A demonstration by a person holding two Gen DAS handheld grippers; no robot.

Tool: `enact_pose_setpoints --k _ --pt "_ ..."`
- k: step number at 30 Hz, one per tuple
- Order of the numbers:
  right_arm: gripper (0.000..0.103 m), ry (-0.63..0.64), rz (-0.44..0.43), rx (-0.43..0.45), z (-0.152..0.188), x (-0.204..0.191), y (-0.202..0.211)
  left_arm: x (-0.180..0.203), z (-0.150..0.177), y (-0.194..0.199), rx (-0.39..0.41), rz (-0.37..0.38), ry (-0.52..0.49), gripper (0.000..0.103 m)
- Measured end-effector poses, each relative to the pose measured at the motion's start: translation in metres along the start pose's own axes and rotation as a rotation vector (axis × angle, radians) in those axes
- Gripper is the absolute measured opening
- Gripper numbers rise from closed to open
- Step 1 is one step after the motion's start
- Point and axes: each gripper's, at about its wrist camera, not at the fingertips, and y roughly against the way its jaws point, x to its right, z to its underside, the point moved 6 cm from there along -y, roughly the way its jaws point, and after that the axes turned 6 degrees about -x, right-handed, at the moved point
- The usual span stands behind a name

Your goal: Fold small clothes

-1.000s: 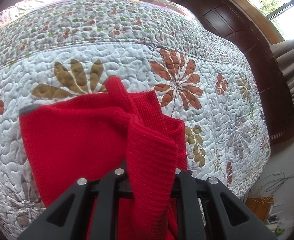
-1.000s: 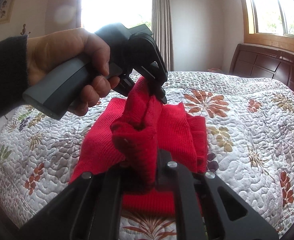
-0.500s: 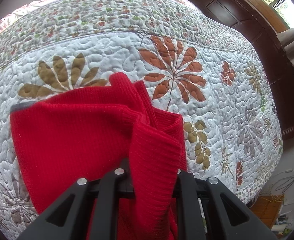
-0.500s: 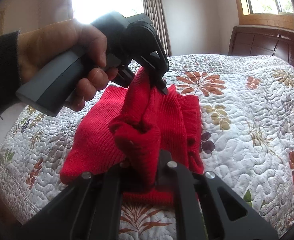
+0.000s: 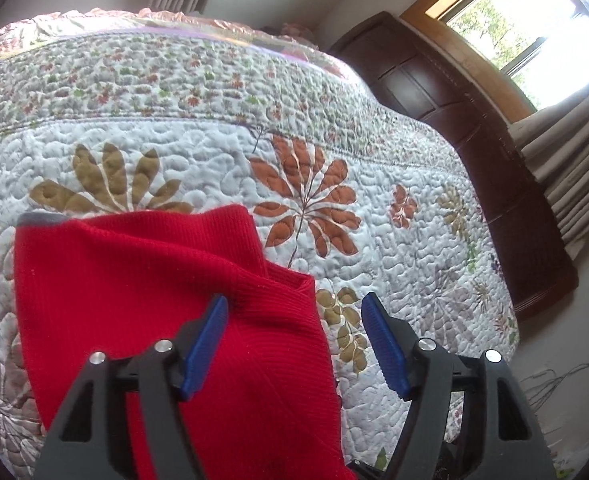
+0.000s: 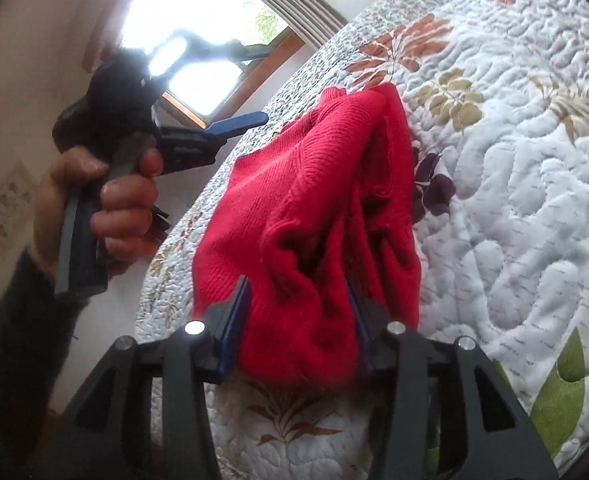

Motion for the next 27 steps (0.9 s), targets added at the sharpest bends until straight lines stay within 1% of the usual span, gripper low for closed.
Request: enact_pose_setpoints --k 1,3,4,5,7,10,11,12,14,17,18,19,20,21,22,24,25,26,27 --pt "0.056 -0.028 -0.05 -0.01 -0.002 0.001 0.001 -0.001 0.004 0.006 0.011 0.013 -0.001 0.071" --pt "0.062 -0.07 -0.13 -0.033 -0.006 0.002 0.004 -0.001 0.015 0.019 0.03 0.03 -0.014 0.072" --pt "0.065 -0.091 -0.165 -0.048 -0.008 0.004 0.004 -0.001 0.023 0.024 0.033 0.037 -0.026 0.073" --pt "0.066 -0.118 -0.198 -0.064 -0.01 0.006 0.003 -0.001 0.033 0.028 0.029 0.046 -0.038 0.074" --pt "0.068 -0.185 -0.28 -0.106 -0.015 0.011 0.003 0.003 0.057 0.036 0.01 0.105 -0.064 0.075" --pt "0.07 -0.311 -0.448 -0.19 -0.028 0.019 0.001 0.01 0.095 0.045 -0.006 0.163 -0.118 0.076" --pt "0.07 -0.329 -0.484 -0.231 -0.032 0.02 -0.002 0.012 0.106 0.047 -0.007 0.179 -0.134 0.077" --pt "0.069 -0.338 -0.495 -0.269 -0.037 0.022 -0.007 0.012 0.117 0.048 -0.014 0.195 -0.148 0.077" --pt "0.069 -0.338 -0.517 -0.314 -0.046 0.022 -0.014 0.013 0.135 0.047 -0.026 0.241 -0.17 0.077" --pt "0.066 -0.327 -0.51 -0.359 -0.06 0.021 -0.027 0.011 0.152 0.035 -0.065 0.306 -0.165 0.077" --pt "0.058 -0.315 -0.496 -0.366 -0.064 0.02 -0.031 0.009 0.156 0.03 -0.076 0.317 -0.161 0.077" --pt "0.035 -0.295 -0.46 -0.372 -0.066 0.02 -0.034 0.008 0.158 0.024 -0.088 0.331 -0.152 0.077" --pt "0.015 -0.265 -0.41 -0.374 -0.065 0.02 -0.035 0.004 0.16 0.017 -0.101 0.337 -0.132 0.076" --pt "0.011 -0.24 -0.368 -0.362 -0.066 0.02 -0.034 0.0 0.162 0.011 -0.113 0.344 -0.108 0.076" --pt "0.011 -0.219 -0.327 -0.335 -0.065 0.02 -0.029 -0.004 0.164 0.003 -0.13 0.352 -0.089 0.076" --pt "0.01 -0.176 -0.254 -0.279 -0.063 0.019 -0.02 -0.01 0.168 -0.009 -0.15 0.342 -0.081 0.075" --pt "0.01 -0.159 -0.222 -0.269 -0.06 0.02 -0.02 -0.011 0.17 -0.012 -0.153 0.342 -0.085 0.074" --pt "0.011 -0.142 -0.206 -0.267 -0.058 0.02 -0.022 -0.012 0.17 -0.014 -0.154 0.341 -0.085 0.074" --pt "0.015 -0.131 -0.21 -0.266 -0.057 0.02 -0.023 -0.011 0.169 -0.015 -0.153 0.343 -0.086 0.074"
